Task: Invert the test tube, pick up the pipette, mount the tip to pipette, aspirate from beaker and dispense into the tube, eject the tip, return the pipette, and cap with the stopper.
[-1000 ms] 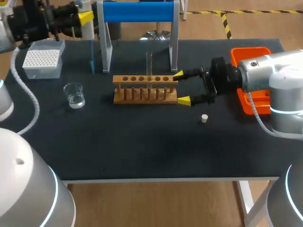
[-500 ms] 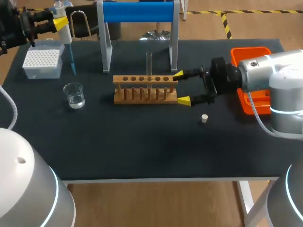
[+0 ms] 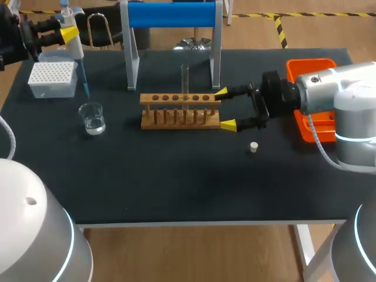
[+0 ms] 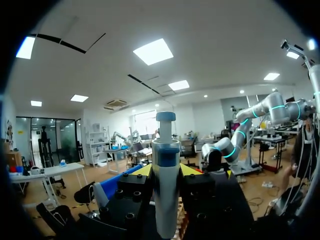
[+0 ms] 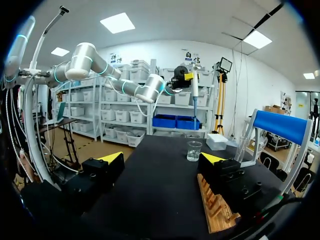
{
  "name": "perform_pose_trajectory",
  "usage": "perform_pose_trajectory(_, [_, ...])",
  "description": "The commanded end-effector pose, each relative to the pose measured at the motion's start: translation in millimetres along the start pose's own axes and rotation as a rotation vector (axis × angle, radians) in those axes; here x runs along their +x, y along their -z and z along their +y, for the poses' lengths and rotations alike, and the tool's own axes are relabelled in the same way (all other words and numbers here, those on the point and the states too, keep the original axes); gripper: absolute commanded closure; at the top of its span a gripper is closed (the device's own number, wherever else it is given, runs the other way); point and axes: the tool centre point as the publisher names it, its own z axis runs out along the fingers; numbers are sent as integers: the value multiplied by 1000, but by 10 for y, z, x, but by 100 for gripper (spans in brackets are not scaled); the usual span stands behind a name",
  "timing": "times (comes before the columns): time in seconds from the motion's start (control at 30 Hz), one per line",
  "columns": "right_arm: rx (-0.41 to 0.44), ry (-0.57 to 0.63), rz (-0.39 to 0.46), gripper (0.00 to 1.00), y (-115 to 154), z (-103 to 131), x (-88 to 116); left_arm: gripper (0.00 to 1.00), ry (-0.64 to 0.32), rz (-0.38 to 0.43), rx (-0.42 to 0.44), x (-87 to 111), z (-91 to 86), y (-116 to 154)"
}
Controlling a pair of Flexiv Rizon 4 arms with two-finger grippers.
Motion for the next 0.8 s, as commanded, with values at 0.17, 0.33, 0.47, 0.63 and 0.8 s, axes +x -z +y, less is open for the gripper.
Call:
perform_pose_trajectory(0.17, [2,0,-2,0,6,8,11,100,6,5,-8,15,23,-3])
perform_pose_trajectory(0.33, [2,0,-2,0,6,8,11,100,6,5,-8,15,23,-3])
perform_pose_trajectory(0.47, [2,0,-2,0,6,8,11,100,6,5,-8,15,23,-3])
perform_pose_trajectory(0.63, [2,0,-2,0,6,8,11,100,6,5,-8,15,23,-3])
perform_pose_trajectory(0.8, [2,0,-2,0,6,8,11,100,6,5,-8,15,23,-3])
